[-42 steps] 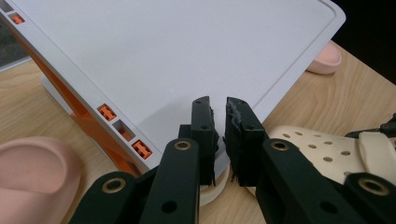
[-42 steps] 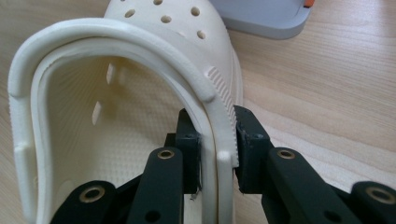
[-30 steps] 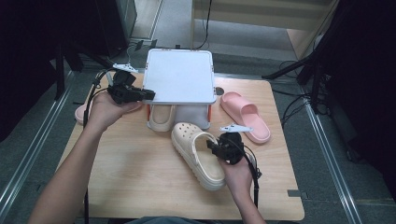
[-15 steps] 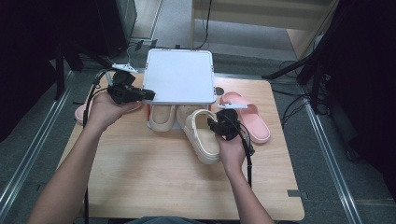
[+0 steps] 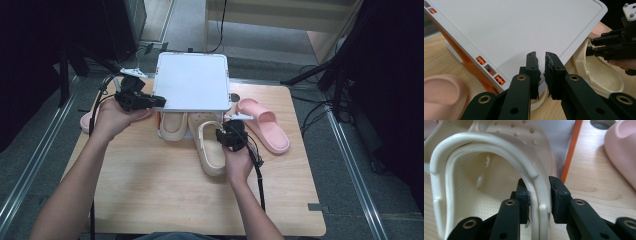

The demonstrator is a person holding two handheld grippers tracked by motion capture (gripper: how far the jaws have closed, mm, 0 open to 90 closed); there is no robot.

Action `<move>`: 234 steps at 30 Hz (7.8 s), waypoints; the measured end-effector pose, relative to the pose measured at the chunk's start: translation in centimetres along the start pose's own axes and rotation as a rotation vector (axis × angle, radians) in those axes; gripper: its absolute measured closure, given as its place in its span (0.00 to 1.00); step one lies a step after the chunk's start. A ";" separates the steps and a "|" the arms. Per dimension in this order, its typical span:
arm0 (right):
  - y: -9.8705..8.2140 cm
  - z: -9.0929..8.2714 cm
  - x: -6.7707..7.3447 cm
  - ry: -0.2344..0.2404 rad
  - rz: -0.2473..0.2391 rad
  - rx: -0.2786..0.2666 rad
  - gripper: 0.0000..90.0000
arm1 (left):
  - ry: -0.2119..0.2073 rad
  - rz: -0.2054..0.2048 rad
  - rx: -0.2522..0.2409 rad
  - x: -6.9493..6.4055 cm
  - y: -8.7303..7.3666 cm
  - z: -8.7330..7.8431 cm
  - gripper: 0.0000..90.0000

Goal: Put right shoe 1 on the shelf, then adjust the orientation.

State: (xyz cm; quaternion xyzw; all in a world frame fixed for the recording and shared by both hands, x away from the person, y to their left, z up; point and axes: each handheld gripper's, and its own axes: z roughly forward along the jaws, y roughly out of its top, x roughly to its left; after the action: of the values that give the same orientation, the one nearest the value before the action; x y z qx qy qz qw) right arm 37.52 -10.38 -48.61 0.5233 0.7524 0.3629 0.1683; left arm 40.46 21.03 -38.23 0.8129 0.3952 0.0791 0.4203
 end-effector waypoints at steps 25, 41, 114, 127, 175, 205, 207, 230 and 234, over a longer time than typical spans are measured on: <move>-2.0 -6.8 -1.1 0.192 -0.058 -0.055 0.63 | -0.007 -0.003 -0.001 0.1 0.0 0.0 0.89; -7.4 -9.1 0.6 0.255 -0.128 0.005 0.87 | -0.012 -0.002 -0.019 0.2 -0.2 0.0 0.88; -5.0 -2.1 3.2 0.265 -0.150 0.063 1.00 | -0.048 -0.004 0.000 0.4 0.1 0.2 0.88; -2.4 0.2 2.7 0.226 -0.154 0.063 1.00 | -0.055 -0.004 -0.004 0.5 0.1 0.2 0.88; -4.2 -8.8 -1.6 0.391 -0.125 -0.015 0.51 | -0.014 0.005 -0.043 -0.8 -0.9 -3.5 0.42; -2.4 -5.1 -0.6 0.462 -0.198 0.045 0.46 | 0.146 -0.173 -0.093 5.6 -9.1 -7.8 0.46; -2.4 -5.0 -0.4 0.461 -0.202 0.052 0.46 | 0.164 -0.182 -0.083 6.2 -9.7 -7.5 0.48; -3.9 -6.3 -1.1 0.424 -0.184 0.061 0.49 | 0.215 -0.306 -0.023 12.1 -11.7 -4.3 0.97; -4.4 -6.9 -1.6 0.410 -0.168 0.051 0.49 | 0.238 -0.295 -0.015 12.8 -11.7 -3.5 0.97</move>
State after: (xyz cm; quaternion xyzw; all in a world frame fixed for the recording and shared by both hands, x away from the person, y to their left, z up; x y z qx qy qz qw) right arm 30.89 -15.25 -47.27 0.3785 0.8207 0.4271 0.0282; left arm 40.75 36.20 -47.27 0.7279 0.5564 0.1155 0.3837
